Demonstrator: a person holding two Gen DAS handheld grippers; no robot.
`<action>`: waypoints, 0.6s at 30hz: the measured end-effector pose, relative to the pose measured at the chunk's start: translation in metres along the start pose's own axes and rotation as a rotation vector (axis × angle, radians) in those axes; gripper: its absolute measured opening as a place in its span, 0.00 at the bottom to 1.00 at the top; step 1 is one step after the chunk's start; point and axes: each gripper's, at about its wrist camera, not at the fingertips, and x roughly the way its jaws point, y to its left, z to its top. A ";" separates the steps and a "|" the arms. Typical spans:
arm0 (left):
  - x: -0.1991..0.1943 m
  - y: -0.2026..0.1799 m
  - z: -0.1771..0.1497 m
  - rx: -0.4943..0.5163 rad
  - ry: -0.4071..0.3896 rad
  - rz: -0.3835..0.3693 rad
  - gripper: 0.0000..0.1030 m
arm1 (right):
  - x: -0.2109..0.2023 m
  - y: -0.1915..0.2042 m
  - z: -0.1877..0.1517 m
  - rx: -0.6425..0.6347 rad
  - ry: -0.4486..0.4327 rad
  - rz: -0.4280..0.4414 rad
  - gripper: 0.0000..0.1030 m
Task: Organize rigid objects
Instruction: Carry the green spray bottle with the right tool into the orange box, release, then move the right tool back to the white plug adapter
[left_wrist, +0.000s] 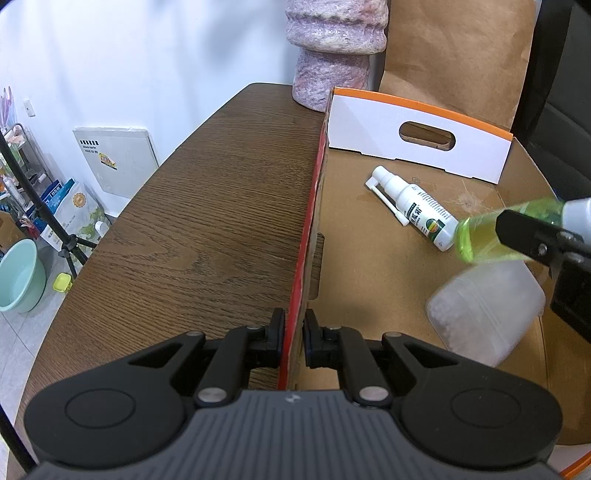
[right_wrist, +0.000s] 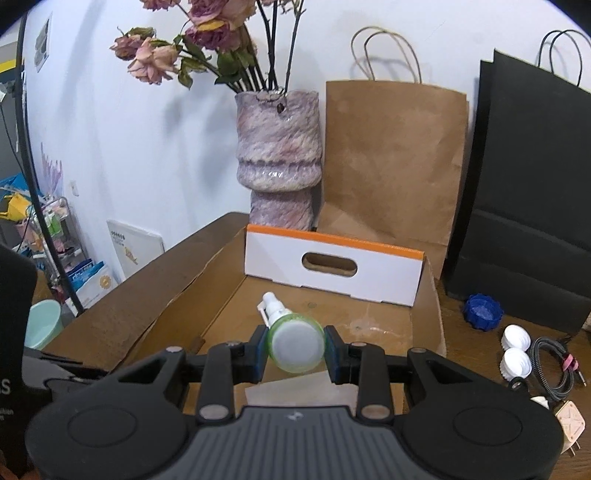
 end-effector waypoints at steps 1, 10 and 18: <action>0.000 0.000 0.000 -0.001 0.000 0.000 0.11 | 0.000 -0.001 0.000 0.003 0.005 0.002 0.30; 0.000 0.000 0.000 0.000 0.000 0.000 0.11 | -0.008 -0.007 0.005 0.021 -0.022 -0.044 0.92; 0.000 -0.001 0.000 0.001 0.000 0.001 0.11 | -0.006 -0.007 0.003 0.014 -0.008 -0.055 0.97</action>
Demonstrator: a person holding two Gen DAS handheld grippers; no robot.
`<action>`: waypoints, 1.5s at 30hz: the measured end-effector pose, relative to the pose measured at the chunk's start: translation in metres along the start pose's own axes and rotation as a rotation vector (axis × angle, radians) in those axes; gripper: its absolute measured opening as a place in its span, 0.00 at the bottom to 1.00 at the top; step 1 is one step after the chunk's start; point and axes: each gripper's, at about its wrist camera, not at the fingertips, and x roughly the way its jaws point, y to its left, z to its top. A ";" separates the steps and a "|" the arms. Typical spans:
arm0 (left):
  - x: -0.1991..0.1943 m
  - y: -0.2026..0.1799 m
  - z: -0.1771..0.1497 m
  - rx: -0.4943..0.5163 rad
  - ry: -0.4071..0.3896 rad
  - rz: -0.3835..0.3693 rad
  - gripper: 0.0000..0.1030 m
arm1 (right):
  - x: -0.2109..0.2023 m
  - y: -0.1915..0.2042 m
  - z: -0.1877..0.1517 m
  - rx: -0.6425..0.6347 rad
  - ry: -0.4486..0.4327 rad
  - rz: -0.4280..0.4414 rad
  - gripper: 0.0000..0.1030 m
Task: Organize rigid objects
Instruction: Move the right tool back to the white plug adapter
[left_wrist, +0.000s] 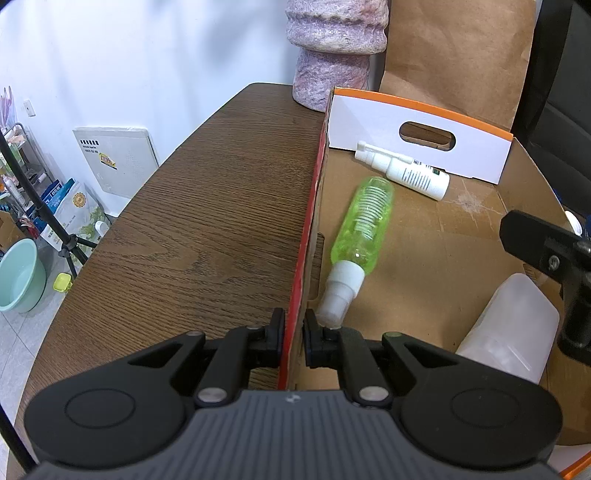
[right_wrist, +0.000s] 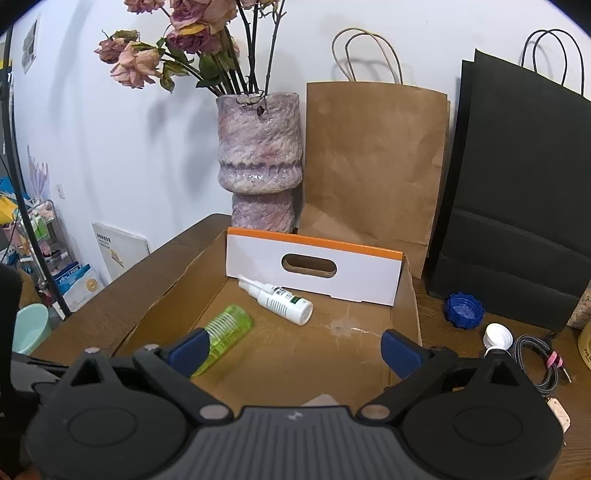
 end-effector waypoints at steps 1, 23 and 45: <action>0.000 0.000 0.000 -0.001 0.000 -0.001 0.11 | 0.000 0.000 0.000 0.000 0.000 0.001 0.97; 0.000 0.000 0.000 0.000 0.000 0.000 0.11 | -0.019 -0.030 -0.011 0.019 -0.036 -0.051 1.00; 0.000 -0.003 -0.001 0.003 -0.005 0.007 0.11 | -0.053 -0.204 -0.083 0.230 -0.031 -0.322 1.00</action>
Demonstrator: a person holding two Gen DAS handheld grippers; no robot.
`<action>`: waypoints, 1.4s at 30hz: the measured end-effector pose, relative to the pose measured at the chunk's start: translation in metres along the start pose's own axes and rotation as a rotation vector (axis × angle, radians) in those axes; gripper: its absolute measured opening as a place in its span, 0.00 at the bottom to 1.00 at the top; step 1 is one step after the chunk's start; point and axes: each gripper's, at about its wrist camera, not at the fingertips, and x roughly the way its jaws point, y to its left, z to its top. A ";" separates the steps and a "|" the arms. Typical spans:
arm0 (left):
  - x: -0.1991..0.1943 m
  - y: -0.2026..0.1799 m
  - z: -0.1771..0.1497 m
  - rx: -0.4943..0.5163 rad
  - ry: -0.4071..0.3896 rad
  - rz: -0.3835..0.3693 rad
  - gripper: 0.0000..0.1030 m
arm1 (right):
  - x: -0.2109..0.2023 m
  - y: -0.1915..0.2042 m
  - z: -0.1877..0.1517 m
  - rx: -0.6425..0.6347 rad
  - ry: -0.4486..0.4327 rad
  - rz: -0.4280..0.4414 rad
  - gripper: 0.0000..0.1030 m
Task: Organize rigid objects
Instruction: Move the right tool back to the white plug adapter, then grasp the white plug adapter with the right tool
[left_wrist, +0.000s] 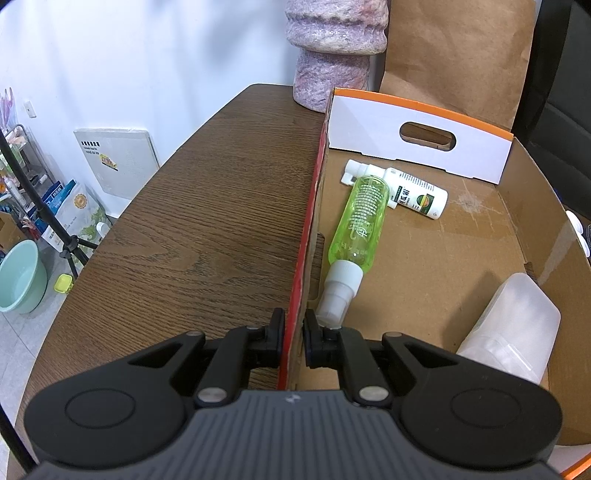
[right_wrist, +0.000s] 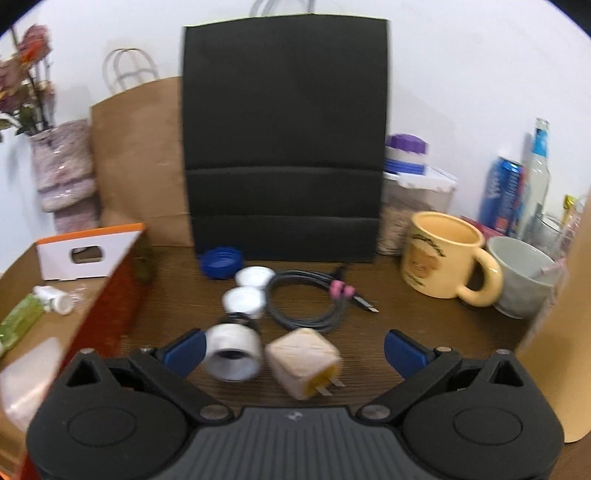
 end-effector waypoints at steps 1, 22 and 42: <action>0.000 0.000 0.000 0.003 0.000 0.000 0.11 | 0.003 -0.006 -0.001 0.001 0.005 -0.005 1.00; 0.000 0.000 0.000 0.006 0.000 0.002 0.11 | 0.058 -0.006 -0.022 -0.140 0.056 0.054 0.71; 0.000 0.000 0.000 0.005 0.000 0.001 0.11 | 0.016 -0.004 -0.039 -0.037 -0.041 0.017 0.40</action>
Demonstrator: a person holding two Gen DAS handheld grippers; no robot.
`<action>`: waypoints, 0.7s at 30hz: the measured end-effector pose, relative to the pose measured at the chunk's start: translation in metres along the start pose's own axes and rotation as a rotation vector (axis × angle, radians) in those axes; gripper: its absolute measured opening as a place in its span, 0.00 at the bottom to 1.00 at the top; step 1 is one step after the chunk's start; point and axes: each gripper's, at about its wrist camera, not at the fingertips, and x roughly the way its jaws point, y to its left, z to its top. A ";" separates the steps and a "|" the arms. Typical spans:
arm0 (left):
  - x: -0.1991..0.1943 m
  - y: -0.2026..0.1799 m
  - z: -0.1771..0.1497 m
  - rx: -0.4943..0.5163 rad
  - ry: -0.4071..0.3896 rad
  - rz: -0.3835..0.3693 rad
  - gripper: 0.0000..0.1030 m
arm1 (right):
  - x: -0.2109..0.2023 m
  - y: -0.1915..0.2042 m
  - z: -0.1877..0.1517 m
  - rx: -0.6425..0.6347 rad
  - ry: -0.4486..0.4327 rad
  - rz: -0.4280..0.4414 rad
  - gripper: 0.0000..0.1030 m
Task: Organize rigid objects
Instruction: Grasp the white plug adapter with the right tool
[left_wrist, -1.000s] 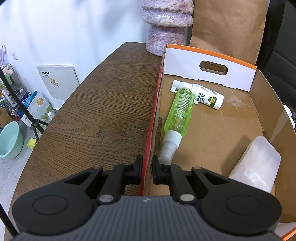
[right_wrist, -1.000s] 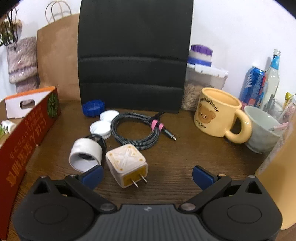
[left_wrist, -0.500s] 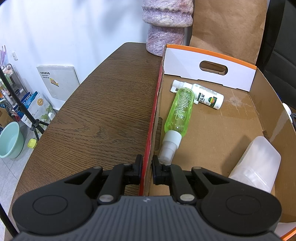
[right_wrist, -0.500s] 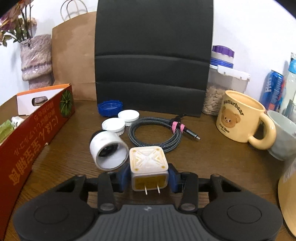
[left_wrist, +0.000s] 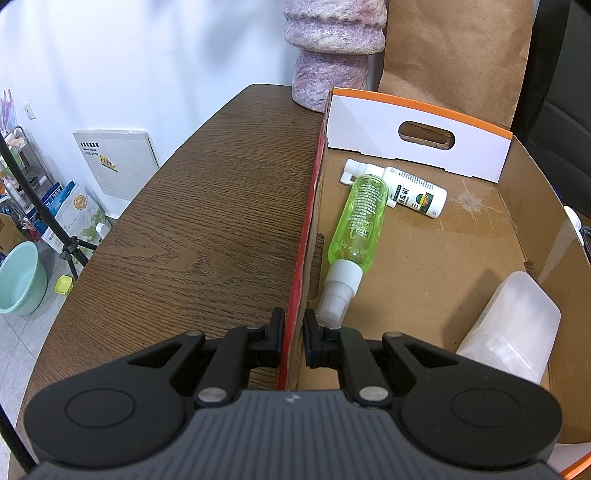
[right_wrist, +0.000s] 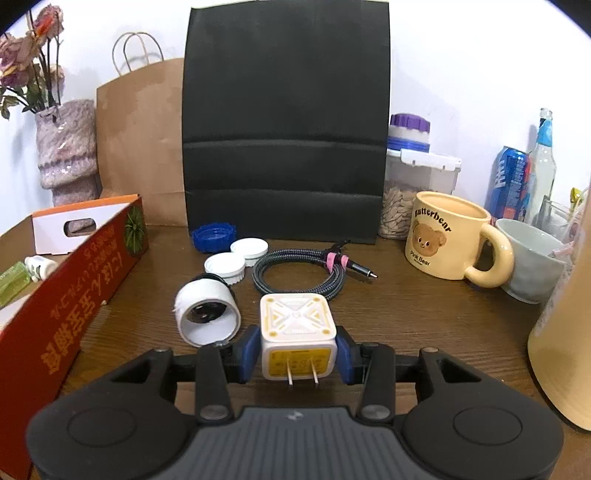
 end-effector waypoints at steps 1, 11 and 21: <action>0.000 0.000 0.000 0.000 0.000 0.000 0.11 | -0.002 0.001 -0.001 -0.001 -0.003 -0.002 0.40; 0.000 0.000 0.000 0.001 0.000 0.001 0.11 | -0.020 0.009 -0.001 0.029 -0.027 0.011 0.40; 0.000 -0.001 0.000 0.002 0.000 0.001 0.11 | -0.035 0.037 0.008 0.061 -0.053 0.066 0.40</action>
